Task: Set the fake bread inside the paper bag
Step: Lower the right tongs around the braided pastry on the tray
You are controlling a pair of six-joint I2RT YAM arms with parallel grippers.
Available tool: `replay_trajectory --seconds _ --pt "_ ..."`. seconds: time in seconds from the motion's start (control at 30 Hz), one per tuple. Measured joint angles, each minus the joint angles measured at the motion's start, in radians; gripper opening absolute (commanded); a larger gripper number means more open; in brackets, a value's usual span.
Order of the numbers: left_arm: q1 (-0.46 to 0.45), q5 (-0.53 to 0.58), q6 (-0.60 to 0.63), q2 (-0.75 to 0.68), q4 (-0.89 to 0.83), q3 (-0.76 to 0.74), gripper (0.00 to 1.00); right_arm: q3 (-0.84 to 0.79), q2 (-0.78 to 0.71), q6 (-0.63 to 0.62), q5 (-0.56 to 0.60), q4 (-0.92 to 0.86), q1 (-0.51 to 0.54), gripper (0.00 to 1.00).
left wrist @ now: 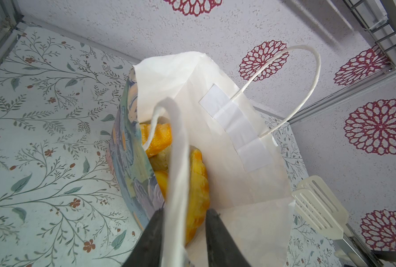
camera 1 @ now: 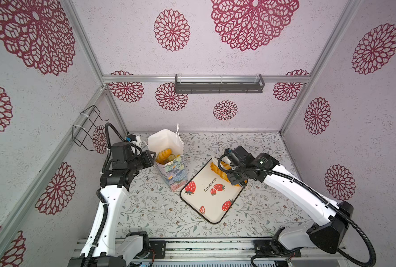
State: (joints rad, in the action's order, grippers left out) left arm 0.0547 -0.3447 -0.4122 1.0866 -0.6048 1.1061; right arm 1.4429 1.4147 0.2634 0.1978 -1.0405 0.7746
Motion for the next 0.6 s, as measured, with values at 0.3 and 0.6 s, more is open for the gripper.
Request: replay_trajectory --seconds 0.3,0.6 --pt "0.0 0.0 0.0 0.0 0.0 0.0 0.34 -0.052 0.053 -0.001 0.037 0.03 0.0 0.48" --pt "0.0 0.0 0.0 0.0 0.0 0.0 0.35 -0.053 0.145 0.0 0.066 0.033 0.0 0.49"
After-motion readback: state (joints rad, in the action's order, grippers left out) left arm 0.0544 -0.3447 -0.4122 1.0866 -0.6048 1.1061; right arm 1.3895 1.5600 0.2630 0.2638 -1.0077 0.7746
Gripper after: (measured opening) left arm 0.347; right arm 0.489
